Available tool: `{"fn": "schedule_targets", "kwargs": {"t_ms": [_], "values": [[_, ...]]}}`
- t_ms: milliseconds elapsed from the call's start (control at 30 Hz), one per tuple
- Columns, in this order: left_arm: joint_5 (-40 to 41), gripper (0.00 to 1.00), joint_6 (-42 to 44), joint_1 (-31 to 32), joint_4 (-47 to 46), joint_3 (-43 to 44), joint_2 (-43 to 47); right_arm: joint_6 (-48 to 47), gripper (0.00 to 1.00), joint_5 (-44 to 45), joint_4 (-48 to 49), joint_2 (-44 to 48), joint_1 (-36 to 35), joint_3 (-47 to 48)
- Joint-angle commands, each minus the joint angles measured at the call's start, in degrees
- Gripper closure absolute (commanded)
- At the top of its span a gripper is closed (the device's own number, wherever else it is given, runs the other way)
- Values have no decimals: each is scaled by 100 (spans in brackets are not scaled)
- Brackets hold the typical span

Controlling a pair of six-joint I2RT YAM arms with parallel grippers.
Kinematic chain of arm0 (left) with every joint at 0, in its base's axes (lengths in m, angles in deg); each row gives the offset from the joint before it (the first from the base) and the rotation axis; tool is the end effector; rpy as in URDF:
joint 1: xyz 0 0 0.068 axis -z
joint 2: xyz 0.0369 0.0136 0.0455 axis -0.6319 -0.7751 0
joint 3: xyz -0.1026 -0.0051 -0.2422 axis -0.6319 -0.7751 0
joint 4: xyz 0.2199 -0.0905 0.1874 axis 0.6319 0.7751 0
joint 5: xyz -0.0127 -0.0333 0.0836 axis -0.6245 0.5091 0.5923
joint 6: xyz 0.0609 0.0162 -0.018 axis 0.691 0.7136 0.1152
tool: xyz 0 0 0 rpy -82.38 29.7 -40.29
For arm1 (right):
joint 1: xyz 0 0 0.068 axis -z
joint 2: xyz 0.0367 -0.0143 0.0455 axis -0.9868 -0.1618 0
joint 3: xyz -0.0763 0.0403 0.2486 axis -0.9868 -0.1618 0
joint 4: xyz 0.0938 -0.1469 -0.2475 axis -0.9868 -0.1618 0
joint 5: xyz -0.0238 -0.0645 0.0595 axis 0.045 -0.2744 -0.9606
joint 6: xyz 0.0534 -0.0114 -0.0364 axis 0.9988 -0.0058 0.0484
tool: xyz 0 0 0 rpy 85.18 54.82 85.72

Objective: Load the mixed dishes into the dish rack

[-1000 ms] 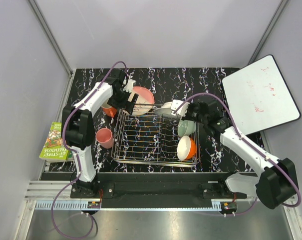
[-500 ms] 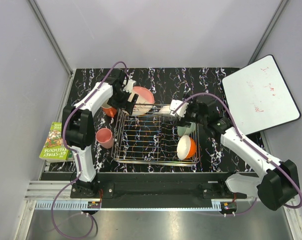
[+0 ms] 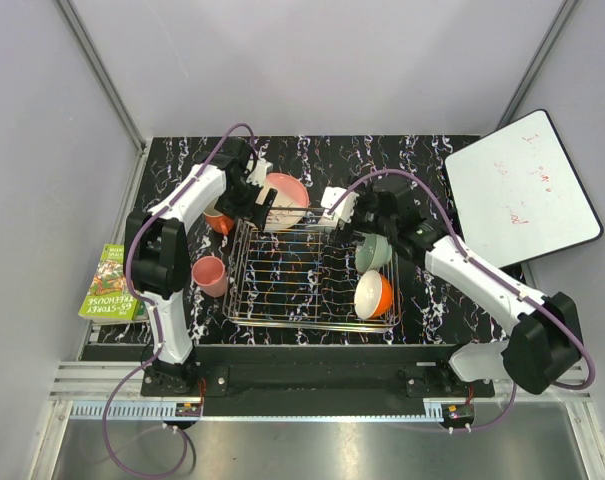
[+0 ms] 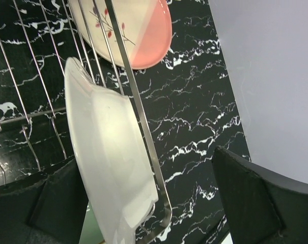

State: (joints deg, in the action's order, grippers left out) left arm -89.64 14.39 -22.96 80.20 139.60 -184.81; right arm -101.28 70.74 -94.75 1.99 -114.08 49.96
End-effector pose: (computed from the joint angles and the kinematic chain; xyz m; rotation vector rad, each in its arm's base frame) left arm 0.4291 -0.1322 0.2002 0.6164 2.7574 -0.2273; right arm 0.2999 0.2076 0.2777 -1.4273 1.4429 -0.0219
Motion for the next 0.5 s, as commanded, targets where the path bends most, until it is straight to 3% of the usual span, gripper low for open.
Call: {"fn": "schedule_targets", "kwargs": {"t_ms": [0,300,467], "values": [[30,2,56,21,-36,231,-12,150,0,-236,150,-153,-159,402],[-31,2,-6,126,8,398,-118,273,1,-245,167,-523,-397,621],[-58,2,3,267,69,494,-144,493,0,-324,132,-15,-405,736]]}}
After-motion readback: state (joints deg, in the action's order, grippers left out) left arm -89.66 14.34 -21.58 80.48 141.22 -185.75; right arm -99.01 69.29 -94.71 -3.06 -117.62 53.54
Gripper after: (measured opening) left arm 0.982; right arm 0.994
